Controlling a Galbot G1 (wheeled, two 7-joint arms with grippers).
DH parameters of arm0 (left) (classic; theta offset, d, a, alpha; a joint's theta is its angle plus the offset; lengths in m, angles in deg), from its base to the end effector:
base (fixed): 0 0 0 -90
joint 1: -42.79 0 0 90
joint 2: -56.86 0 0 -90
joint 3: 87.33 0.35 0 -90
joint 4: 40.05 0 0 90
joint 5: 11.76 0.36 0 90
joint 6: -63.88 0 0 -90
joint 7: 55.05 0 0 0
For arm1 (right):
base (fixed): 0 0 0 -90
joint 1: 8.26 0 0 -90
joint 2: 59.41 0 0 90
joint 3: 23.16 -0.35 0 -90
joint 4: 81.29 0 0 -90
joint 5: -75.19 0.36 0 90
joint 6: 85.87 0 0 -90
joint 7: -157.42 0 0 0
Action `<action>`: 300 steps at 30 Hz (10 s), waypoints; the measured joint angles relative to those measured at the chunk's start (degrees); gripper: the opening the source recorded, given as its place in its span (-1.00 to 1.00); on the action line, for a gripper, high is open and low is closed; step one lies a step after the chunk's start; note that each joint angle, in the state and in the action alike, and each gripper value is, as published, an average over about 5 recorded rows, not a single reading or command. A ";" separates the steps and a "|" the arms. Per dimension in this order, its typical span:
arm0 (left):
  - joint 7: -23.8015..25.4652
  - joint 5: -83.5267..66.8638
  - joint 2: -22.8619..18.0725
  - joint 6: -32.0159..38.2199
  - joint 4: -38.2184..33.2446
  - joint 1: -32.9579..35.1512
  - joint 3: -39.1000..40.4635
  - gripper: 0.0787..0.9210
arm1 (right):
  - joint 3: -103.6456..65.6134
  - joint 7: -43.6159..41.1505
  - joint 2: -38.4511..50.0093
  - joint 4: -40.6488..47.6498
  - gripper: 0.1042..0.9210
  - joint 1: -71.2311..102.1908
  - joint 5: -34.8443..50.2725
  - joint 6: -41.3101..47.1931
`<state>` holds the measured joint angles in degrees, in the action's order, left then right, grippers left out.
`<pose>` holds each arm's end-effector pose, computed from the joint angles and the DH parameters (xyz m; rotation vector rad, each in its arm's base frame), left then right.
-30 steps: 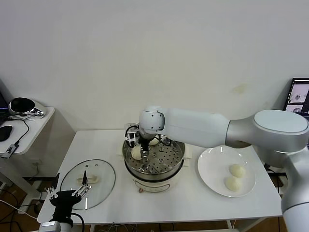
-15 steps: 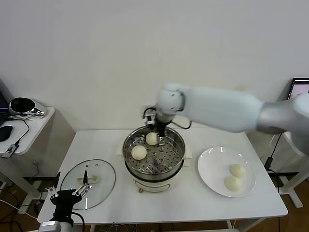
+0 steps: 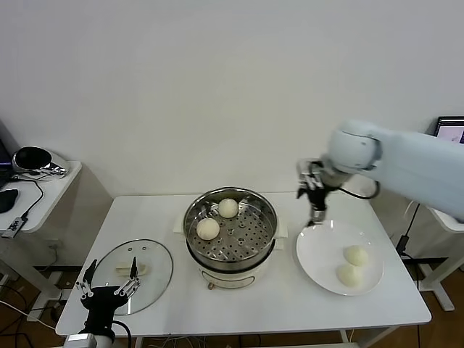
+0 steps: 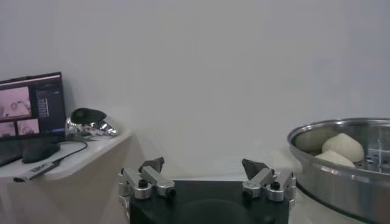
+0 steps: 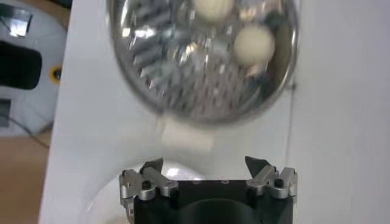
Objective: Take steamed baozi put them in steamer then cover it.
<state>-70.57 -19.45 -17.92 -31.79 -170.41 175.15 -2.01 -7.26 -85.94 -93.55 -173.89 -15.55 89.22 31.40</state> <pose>0.1300 0.0523 -0.2632 0.2477 -3.0119 -0.2132 0.4822 -0.0821 -0.0376 1.2508 -1.3853 1.4157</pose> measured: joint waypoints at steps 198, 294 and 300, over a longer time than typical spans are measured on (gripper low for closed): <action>0.18 1.13 -1.00 -0.01 -2.54 2.46 -2.48 0.77 | -42.01 0.06 1.28 21.25 0.76 46.06 -30.31 -18.33; -0.38 -0.79 -1.33 0.25 -2.40 0.42 -2.13 0.77 | -2.30 16.92 -24.79 10.69 0.24 8.30 12.33 11.28; -0.38 -0.72 -1.42 0.28 -2.37 0.41 -1.93 0.77 | -2.97 17.53 -25.36 11.72 0.25 10.47 11.18 11.33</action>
<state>-70.95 -20.18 -19.34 -31.52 -172.78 175.56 -3.94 -10.23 -68.41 -118.91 -162.18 -5.08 100.40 42.74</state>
